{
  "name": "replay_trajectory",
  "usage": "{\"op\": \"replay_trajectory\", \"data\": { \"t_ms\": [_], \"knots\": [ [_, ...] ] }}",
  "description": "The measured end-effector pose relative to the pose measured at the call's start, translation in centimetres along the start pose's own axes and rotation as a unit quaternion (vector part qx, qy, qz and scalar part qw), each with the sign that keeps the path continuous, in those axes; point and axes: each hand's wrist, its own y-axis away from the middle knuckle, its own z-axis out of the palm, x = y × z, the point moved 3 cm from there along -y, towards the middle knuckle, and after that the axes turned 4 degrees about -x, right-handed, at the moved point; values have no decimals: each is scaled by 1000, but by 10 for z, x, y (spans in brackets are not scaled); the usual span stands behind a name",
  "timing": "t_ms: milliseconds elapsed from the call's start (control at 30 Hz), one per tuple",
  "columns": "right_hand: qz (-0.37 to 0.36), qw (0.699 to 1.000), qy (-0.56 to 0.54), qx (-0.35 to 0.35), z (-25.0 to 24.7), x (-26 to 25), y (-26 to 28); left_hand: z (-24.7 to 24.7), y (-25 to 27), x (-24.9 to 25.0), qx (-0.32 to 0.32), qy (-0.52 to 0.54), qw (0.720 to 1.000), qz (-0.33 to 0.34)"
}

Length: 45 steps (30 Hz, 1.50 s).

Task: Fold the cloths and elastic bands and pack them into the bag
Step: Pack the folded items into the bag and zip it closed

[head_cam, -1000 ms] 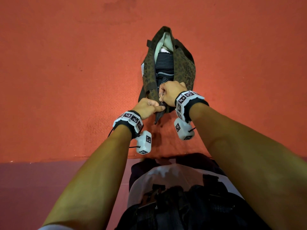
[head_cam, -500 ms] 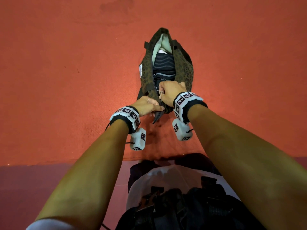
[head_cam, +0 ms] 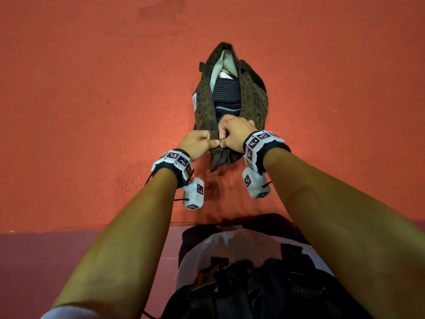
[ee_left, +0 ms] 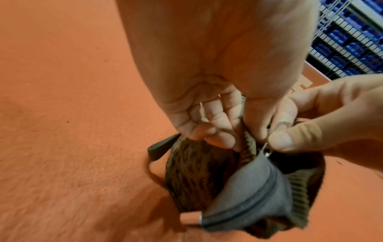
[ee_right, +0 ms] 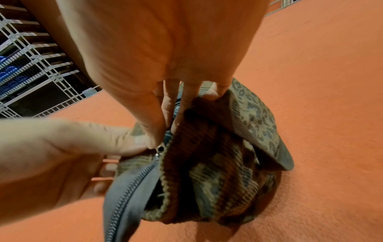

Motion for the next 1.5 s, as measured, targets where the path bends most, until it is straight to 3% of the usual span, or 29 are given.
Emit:
{"op": "replay_trajectory", "data": {
  "t_ms": [300,567,700,900,1133,1500],
  "knots": [
    [25,998,31,-53,-3,2,1,5,-6,10,-49,-18,998,33],
    [53,998,-12,-30,10,23,9,28,1,8,-52,-31,998,-29],
    [48,996,-69,0,10,27,10,30,4,15,-70,-115,991,-26],
    [41,993,-107,12,3,27,8,32,4,8,-49,-99,994,0],
    [8,999,-41,33,0,18,7,31,2,2,-77,-34,996,-11],
    [30,998,20,48,-3,16,5,32,4,6,-118,-88,989,-22]
  ]
}}
